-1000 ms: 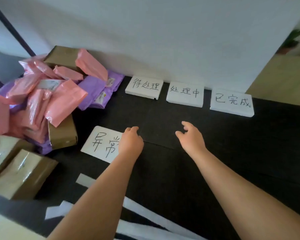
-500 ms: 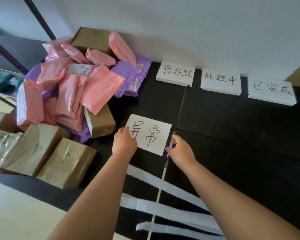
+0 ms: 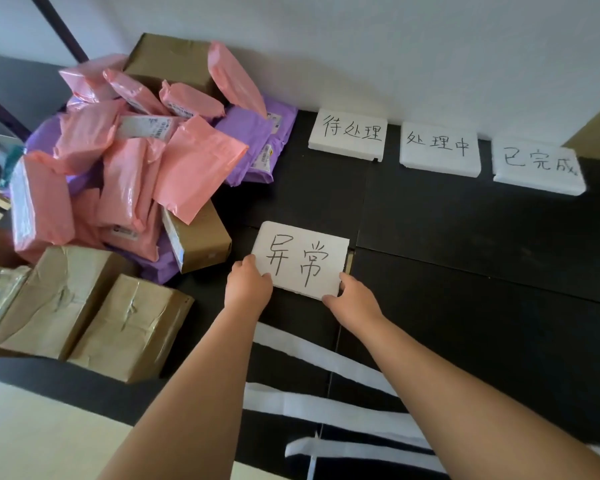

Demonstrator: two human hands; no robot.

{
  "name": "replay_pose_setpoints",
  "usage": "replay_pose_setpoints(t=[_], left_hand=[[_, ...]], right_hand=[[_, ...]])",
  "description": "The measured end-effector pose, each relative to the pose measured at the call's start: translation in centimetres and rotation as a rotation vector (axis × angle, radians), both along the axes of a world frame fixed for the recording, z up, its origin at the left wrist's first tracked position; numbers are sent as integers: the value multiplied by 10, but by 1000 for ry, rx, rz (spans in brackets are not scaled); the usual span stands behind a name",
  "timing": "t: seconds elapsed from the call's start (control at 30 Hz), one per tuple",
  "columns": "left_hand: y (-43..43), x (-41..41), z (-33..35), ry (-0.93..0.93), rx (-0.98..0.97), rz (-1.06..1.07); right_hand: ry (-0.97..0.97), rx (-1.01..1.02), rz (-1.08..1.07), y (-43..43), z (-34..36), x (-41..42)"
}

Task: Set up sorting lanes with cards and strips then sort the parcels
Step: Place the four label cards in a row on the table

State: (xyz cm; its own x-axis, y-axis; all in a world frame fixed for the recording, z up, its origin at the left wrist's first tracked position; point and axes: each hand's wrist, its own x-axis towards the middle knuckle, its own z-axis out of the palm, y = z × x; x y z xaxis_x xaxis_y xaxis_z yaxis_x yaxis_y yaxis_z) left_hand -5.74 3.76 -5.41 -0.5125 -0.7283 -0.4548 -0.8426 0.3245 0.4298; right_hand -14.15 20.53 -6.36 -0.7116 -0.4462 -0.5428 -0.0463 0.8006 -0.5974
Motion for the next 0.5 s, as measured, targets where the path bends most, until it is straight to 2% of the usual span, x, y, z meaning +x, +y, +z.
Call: replay_pose_setpoints(t=[0.23, 0.37, 0.5], left_hand=[[28, -12, 17, 177, -99, 67], [63, -36, 29, 282, -57, 76], [107, -73, 40, 335, -24, -14]], right_hand=[[103, -92, -184, 24, 21, -21], [187, -140, -301, 56, 32, -45], [230, -123, -400, 105, 43, -77]])
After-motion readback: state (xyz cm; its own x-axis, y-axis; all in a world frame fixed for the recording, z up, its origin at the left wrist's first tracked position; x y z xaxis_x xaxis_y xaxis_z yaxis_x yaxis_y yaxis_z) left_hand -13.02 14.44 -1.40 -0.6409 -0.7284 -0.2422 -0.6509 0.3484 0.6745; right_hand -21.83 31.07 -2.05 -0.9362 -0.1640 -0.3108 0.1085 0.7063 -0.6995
